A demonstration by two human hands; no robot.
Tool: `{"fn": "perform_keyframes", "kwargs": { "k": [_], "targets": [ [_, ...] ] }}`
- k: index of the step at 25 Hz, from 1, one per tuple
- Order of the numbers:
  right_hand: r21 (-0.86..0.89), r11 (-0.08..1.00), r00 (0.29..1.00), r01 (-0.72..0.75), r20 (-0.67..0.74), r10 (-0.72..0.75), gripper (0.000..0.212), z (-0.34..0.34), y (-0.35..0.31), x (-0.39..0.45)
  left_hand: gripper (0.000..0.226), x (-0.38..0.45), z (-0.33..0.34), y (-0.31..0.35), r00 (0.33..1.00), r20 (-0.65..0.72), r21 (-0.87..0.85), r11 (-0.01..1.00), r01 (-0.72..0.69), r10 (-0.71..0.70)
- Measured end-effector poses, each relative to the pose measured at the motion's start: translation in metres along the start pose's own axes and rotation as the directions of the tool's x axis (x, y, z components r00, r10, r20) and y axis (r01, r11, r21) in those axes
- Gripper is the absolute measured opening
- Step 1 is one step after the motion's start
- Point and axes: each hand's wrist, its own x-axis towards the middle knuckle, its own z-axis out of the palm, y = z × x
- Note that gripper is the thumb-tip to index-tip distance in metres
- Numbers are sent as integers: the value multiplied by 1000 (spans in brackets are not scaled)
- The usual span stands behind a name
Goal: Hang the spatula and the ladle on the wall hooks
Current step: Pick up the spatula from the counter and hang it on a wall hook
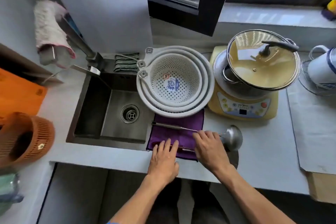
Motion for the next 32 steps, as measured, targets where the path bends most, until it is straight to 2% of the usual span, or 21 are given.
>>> {"fn": "perform_keyframes", "kwargs": {
  "k": [3, 4, 5, 10, 16, 19, 22, 25, 29, 32],
  "targets": [
    [-8, 998, 996, 58, 63, -58, 15, 13, -8, -3, 68, 12, 6, 2, 999, 29, -27, 1000, 15, -14],
    [-23, 999, 990, 38, 136, -34, 15, 18, -12, -6, 67, 14, 7, 4, 999, 30, -30, 999, 16, -16],
    [-8, 1000, 984, 14, 180, -12, 16, 21, -12, -7, 66, 17, 8, 4, 999, 31, -34, 999, 17, -16],
    [-14, 1000, 973, 13, 229, -10, 26, 32, -1, -3, 62, 17, 8, 1, 1000, 15, -17, 1000, -9, 9],
    [113, 993, 953, -38, 304, 2, 27, 29, -3, -2, 65, 9, -2, 1, 997, 83, 30, 999, -11, 8],
    [254, 967, 931, -28, 358, -67, 22, 24, 2, -5, 49, 3, -8, 2, 999, -3, -8, 999, -39, 39],
    [466, 881, 906, -84, 404, -127, 15, 9, 8, -17, 14, -9, -21, 4, 969, -233, -236, 963, -132, 76],
    [650, 742, 926, -162, 360, -113, 8, -24, 20, -37, 10, -31, -40, 16, 929, -336, -317, 910, -266, 154],
    [805, 548, 973, -228, 207, 101, 12, -85, 45, -57, 11, -41, -73, 56, 889, -423, -364, 866, -344, 175],
    [903, 393, 942, -172, 34, 335, 5, -132, 63, -69, 22, -33, -100, 105, 884, -402, -446, 792, -417, 238]
  ]
}}
